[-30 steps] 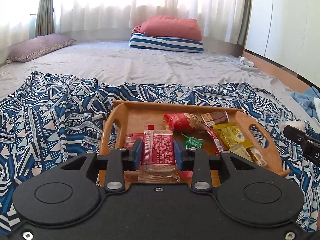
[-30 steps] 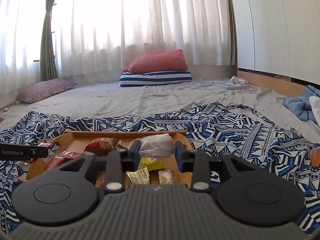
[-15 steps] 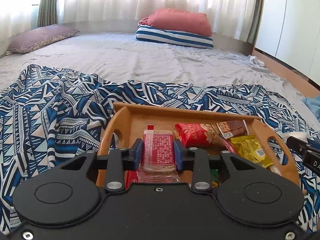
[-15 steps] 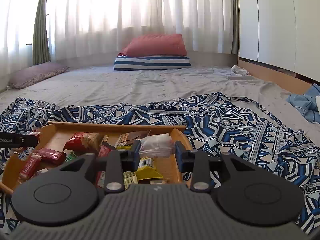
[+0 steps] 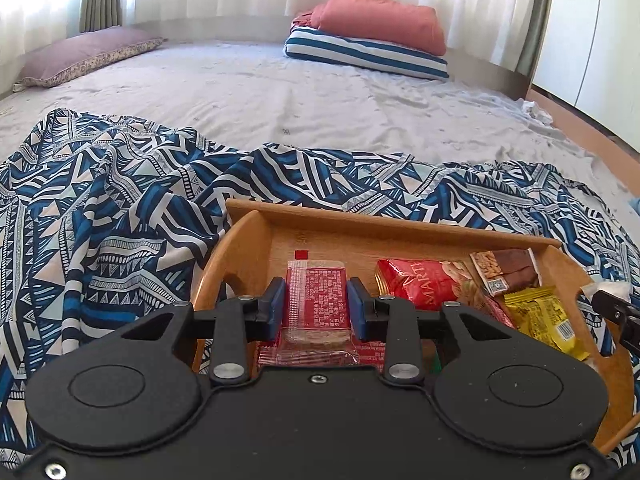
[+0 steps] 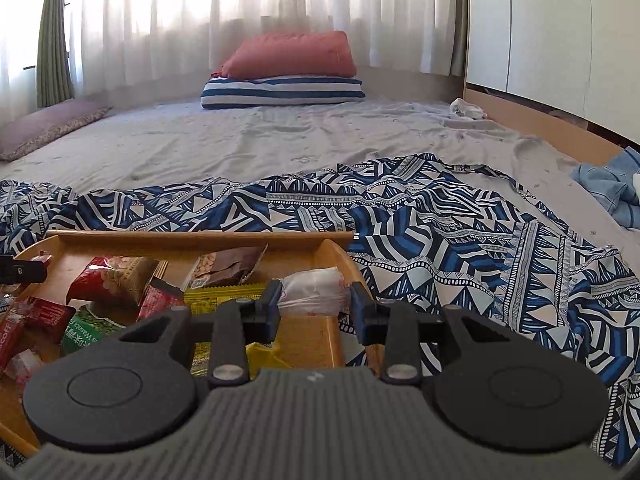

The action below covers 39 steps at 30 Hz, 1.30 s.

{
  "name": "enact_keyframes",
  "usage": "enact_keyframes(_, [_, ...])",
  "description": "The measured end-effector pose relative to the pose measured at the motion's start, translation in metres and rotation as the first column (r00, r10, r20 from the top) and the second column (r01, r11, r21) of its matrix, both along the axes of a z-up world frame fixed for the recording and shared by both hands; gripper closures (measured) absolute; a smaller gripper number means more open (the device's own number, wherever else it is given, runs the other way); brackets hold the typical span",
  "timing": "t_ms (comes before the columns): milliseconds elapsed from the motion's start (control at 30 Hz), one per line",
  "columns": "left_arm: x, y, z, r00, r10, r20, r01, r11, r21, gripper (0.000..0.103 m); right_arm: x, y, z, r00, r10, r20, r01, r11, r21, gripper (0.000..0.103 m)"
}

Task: Organize snacks
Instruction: 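Carry both held packets over the wooden tray, then lower both packets into the tray and open both grippers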

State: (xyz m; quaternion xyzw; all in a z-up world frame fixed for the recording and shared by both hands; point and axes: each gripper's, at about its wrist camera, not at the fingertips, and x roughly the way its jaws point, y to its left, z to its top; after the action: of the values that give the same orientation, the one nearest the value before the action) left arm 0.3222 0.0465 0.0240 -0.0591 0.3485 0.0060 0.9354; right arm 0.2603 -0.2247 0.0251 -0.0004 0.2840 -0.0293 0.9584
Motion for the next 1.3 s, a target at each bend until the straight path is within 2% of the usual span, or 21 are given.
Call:
enact_keyframes(233, [0.012, -0.001, -0.014, 0.999, 0.015, -0.035, -0.015, 1.0, -0.002, 0.072, 0.012, -0.002, -0.011, 0.999, 0.002, -0.049, -0.002, 1.0, 0.008, 0.064])
enact_keyframes(433, [0.015, -0.004, -0.018, 0.999, 0.009, -0.034, -0.009, 1.0, 0.016, 0.072, 0.017, 0.001, -0.02, 0.997, 0.014, -0.079, -0.014, 1.0, 0.004, 0.064])
enact_keyframes(833, [0.016, -0.01, -0.02, 1.0, -0.001, -0.028, 0.002, 0.999, 0.032, 0.072, 0.023, 0.008, -0.024, 0.994, 0.048, -0.093, -0.049, 0.999, -0.001, 0.064])
enact_keyframes(1300, [0.017, -0.01, -0.021, 1.0, -0.004, -0.023, 0.005, 1.0, 0.021, 0.072, 0.025, 0.009, -0.028, 0.992, 0.064, -0.11, -0.057, 0.996, 0.064, 0.064])
